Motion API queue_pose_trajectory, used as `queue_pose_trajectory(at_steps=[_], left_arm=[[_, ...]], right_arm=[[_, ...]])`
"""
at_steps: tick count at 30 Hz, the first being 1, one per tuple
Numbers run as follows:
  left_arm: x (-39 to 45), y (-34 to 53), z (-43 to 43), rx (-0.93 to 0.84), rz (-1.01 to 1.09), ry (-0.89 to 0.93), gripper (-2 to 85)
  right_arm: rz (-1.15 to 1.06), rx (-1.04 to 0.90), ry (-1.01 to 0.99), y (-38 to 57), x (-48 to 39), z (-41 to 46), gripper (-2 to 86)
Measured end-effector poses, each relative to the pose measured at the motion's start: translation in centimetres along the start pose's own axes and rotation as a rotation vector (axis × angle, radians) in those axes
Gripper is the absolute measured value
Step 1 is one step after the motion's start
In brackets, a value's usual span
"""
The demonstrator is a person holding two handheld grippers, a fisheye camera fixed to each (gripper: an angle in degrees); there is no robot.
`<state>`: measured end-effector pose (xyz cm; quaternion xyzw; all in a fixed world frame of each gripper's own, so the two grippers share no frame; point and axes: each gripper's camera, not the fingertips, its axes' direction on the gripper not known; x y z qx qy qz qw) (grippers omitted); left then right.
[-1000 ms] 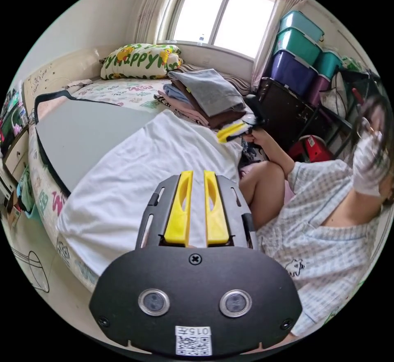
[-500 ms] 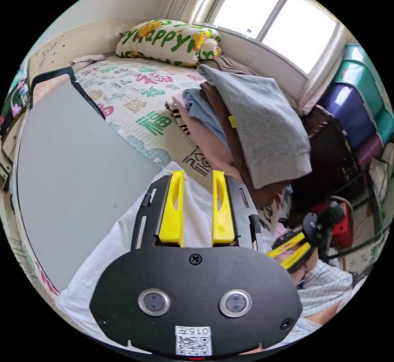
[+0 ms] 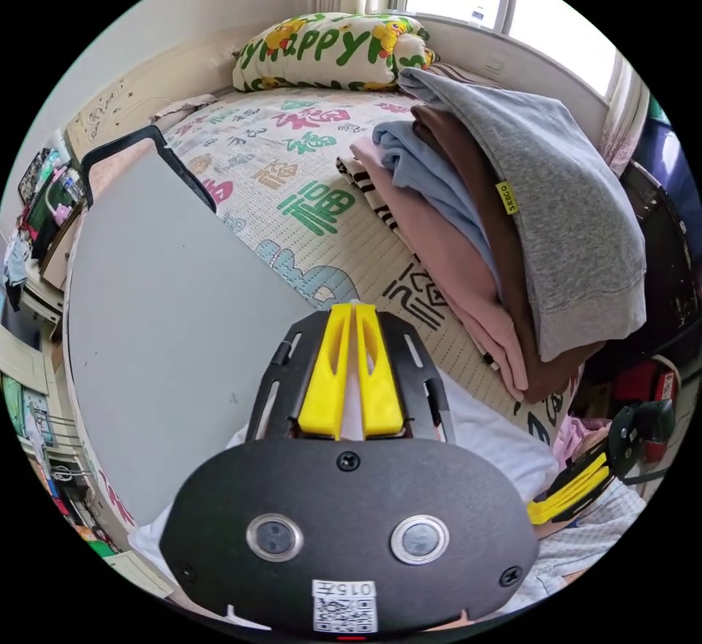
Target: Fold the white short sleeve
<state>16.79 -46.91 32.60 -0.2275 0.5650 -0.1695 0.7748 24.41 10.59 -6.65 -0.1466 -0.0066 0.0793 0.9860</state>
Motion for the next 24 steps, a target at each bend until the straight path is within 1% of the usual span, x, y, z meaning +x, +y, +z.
queue_pose_trajectory(at_steps=[4, 5, 6, 9, 11, 13, 15, 17, 21, 24], left_arm=[[-1.0, -0.1, 0.9, 0.014, -0.034, 0.041, 1.1], [-1.5, -0.1, 1.1, 0.024, -0.055, 0.054, 1.9], [-1.9, -0.2, 1.4, 0.030, -0.072, 0.077, 4.2], [-2.5, -0.7, 2.7, -0.006, -0.081, 0.105, 8.1], [-2.5, -0.8, 3.3, -0.022, -0.073, 0.084, 8.1], [-2.4, -0.9, 3.6, -0.019, -0.060, 0.050, 6.6], [-2.4, -1.0, 3.9, -0.017, -0.044, 0.044, 3.2], [-2.6, -1.1, 4.1, -0.010, -0.033, 0.041, 1.7], [-3.2, -1.3, 4.5, 0.011, -0.038, 0.101, 0.4], [-3.4, -1.5, 5.1, 0.010, -0.041, 0.094, 0.4]], right_arm=[[0.086, 0.112, 0.067, 0.4, 1.0, -1.3, 2.7], [0.110, 0.122, 0.073, 0.3, 1.3, -1.2, 6.0], [0.114, 0.114, 0.067, 0.1, 1.4, -0.7, 7.9], [0.123, 0.046, 0.065, -0.7, 1.6, 1.3, 8.6], [0.112, 0.023, 0.072, -1.2, 1.3, 2.1, 8.2], [0.072, 0.012, 0.117, -1.5, 0.6, 2.4, 5.7], [0.015, -0.012, 0.164, -1.3, -0.5, 2.0, 1.5], [-0.007, -0.013, 0.173, -0.8, -1.0, 1.3, 0.4], [-0.025, 0.014, 0.148, 0.5, -1.5, -0.4, -0.5], [-0.056, -0.035, 0.171, 0.6, -1.9, 0.2, -0.6]])
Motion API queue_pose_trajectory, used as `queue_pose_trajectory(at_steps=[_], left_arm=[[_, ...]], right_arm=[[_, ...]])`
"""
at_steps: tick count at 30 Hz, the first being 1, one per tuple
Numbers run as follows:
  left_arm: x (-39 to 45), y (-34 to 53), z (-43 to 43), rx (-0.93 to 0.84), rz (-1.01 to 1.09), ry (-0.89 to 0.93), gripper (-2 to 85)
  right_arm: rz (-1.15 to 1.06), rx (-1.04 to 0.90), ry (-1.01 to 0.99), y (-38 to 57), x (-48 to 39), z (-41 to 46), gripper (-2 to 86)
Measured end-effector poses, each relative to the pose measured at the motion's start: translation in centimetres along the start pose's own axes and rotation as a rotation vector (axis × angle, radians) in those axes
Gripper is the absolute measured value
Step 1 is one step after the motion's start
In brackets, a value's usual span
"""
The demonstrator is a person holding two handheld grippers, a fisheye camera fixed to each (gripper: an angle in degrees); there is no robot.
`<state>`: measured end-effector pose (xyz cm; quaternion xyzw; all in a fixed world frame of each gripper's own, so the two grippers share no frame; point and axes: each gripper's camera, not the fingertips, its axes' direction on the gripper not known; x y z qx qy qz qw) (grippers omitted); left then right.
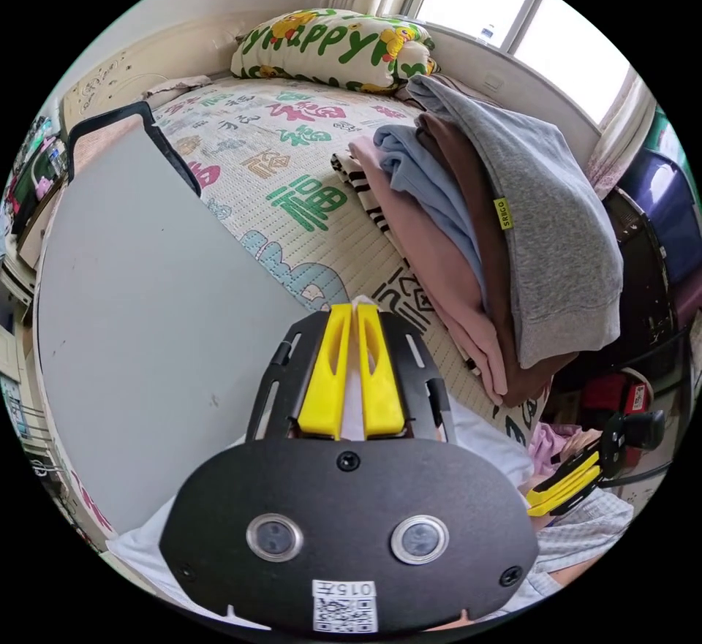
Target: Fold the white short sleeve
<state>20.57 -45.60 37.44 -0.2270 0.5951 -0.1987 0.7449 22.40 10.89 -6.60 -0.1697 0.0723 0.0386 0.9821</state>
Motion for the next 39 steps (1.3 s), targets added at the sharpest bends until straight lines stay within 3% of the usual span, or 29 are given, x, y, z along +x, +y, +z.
queue_pose_trajectory(at_steps=[17, 25, 28, 32, 39], left_arm=[[-1.9, 0.8, 1.7, 0.030, -0.004, -0.028, 3.9], [-1.7, 1.9, -0.8, 0.126, 0.005, 0.099, 6.4], [-0.2, 1.1, -0.2, 0.099, 0.056, 0.032, 7.7], [0.8, -0.5, 2.8, -0.036, 0.101, -0.069, 8.2], [0.7, -1.6, 4.1, -0.071, 0.074, -0.079, 0.8]], right_arm=[[0.005, -0.113, -0.051, 2.7, 1.7, -0.1, -0.1], [0.217, 0.039, 0.106, 6.1, 4.9, -3.5, 3.0], [0.286, 0.028, 0.054, 8.5, 6.1, -3.4, 6.9], [0.400, 0.180, -0.057, 14.3, 6.4, -3.2, 7.9], [0.437, 0.279, -0.147, 18.8, 6.9, -3.2, 1.4]])
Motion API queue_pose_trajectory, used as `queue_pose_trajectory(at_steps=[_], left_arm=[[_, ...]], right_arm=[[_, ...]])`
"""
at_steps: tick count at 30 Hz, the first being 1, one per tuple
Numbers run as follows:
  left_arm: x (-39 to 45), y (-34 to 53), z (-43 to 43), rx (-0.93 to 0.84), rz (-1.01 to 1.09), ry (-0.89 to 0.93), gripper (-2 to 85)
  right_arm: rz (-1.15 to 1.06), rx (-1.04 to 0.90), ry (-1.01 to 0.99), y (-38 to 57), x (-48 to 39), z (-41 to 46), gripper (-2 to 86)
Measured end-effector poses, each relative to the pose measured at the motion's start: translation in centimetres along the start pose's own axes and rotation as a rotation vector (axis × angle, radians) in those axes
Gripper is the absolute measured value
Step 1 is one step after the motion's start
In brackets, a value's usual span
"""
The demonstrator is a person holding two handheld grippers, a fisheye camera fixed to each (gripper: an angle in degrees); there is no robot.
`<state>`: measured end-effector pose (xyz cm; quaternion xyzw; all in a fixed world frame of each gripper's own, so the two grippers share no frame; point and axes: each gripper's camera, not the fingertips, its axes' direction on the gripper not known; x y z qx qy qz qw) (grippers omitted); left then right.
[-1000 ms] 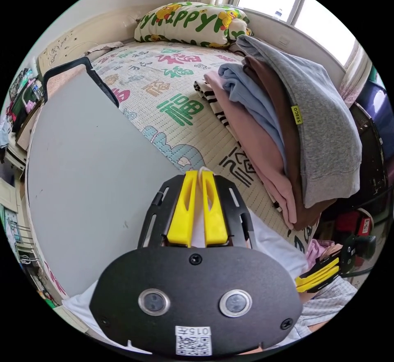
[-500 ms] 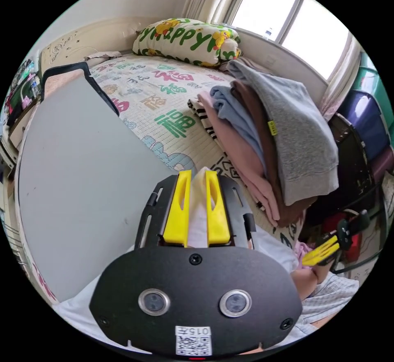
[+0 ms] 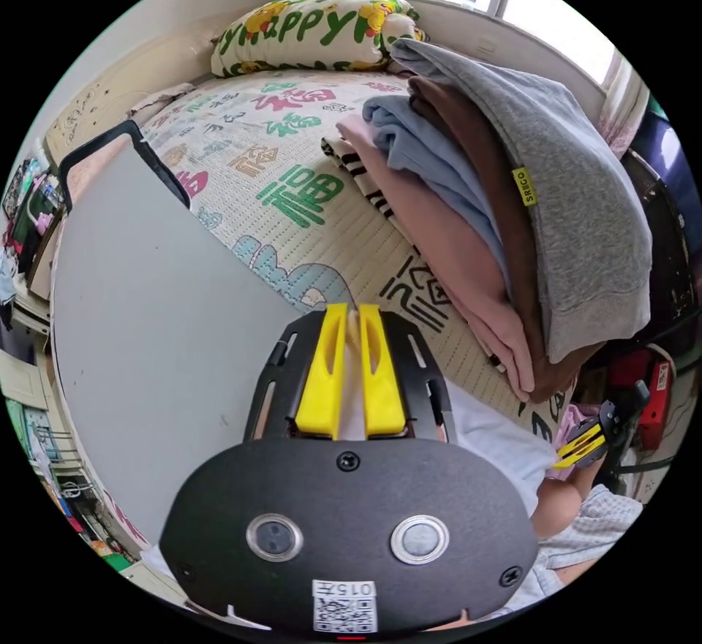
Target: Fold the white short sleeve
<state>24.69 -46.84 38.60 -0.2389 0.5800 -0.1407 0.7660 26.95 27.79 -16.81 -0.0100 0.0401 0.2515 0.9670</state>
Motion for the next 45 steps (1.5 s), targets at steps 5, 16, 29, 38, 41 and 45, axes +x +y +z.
queue_pose_trajectory(at_steps=[5, 16, 29, 38, 41, 45], left_arm=[[-0.8, 0.2, -2.5, 0.138, -0.066, -0.146, -0.5], [0.8, -0.5, -1.0, -0.048, 0.114, 0.028, 7.0], [0.9, 0.1, -4.7, 0.071, 0.107, 0.044, 0.1], [3.8, -0.2, -4.5, -0.120, 0.231, 0.113, 3.6], [4.5, -0.4, -5.1, -0.142, 0.248, 0.105, 1.2], [5.3, 0.2, -7.4, -0.078, 0.242, 0.034, 0.2]], right_arm=[[-0.040, 0.035, -0.003, 0.6, -0.3, -1.7, 0.0], [-0.036, 0.064, -0.021, 1.4, 0.7, -3.1, -0.1], [-0.045, 0.058, 0.050, 1.9, -0.3, -4.4, -0.2], [-0.017, 0.054, -0.004, 1.6, 0.1, -3.6, -0.1], [-0.019, 0.046, 0.006, 1.4, -0.3, -3.3, -0.1], [-0.017, 0.061, -0.018, 1.4, -1.1, -3.4, -0.1]])
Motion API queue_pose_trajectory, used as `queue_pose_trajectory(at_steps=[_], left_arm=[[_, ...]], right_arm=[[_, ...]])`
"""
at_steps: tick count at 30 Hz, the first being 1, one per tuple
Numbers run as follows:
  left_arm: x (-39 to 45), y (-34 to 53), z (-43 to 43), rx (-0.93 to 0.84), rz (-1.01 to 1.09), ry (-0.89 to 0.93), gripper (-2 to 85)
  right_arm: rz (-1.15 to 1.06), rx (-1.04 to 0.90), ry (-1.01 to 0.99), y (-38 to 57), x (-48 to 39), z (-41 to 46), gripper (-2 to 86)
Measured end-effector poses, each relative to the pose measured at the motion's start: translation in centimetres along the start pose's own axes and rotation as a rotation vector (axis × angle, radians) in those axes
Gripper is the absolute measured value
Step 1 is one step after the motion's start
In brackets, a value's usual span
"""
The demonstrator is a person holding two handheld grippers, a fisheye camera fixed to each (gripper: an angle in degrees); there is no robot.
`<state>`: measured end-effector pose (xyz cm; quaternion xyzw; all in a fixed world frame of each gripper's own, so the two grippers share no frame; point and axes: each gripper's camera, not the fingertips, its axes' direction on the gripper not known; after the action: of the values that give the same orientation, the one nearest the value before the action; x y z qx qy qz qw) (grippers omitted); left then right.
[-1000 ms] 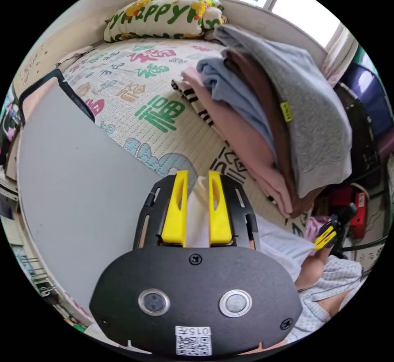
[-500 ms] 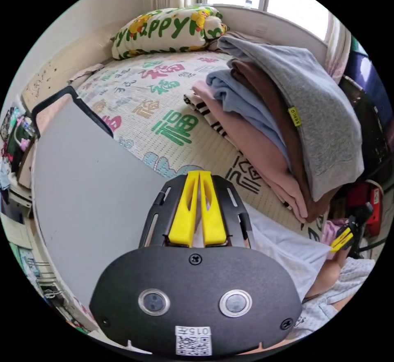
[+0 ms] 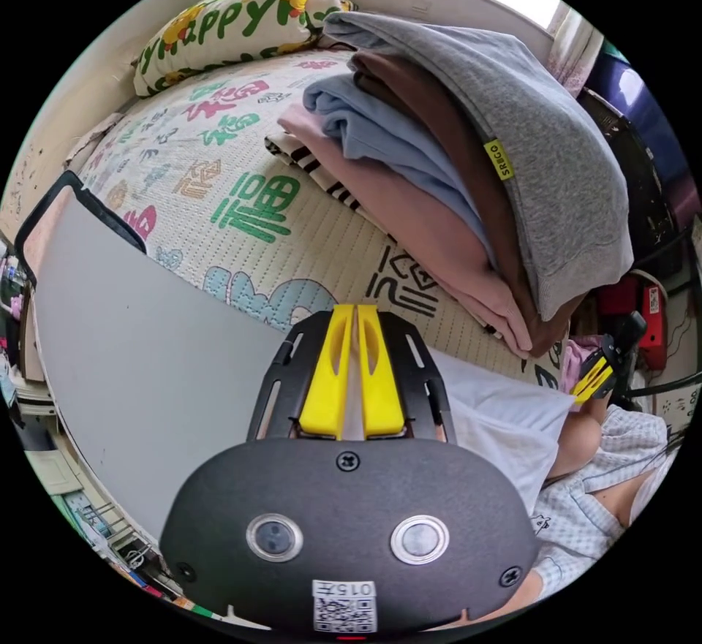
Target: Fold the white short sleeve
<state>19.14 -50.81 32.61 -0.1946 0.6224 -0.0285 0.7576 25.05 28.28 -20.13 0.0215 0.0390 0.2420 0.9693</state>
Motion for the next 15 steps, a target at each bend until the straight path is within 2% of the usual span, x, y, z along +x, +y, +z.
queue_pose_trajectory(at_steps=[4, 9, 13, 15], left_arm=[[0.5, 0.6, -2.4, 0.068, -0.028, -0.057, 0.0], [0.8, 1.8, -2.9, 0.077, -0.099, -0.054, 0.6], [1.5, 3.5, -5.3, 0.146, -0.135, -0.126, 2.2], [1.7, 5.3, -9.1, 0.200, -0.143, -0.158, 3.0]], right_arm=[[-0.009, 0.012, 0.014, -0.3, -1.4, -0.3, -0.2], [0.011, -0.095, 0.102, -0.9, -2.4, 2.7, -0.3], [0.052, -0.039, 0.061, 0.1, -3.4, 2.6, -0.1], [0.065, -0.035, 0.112, 0.7, -5.2, 2.1, -0.1]])
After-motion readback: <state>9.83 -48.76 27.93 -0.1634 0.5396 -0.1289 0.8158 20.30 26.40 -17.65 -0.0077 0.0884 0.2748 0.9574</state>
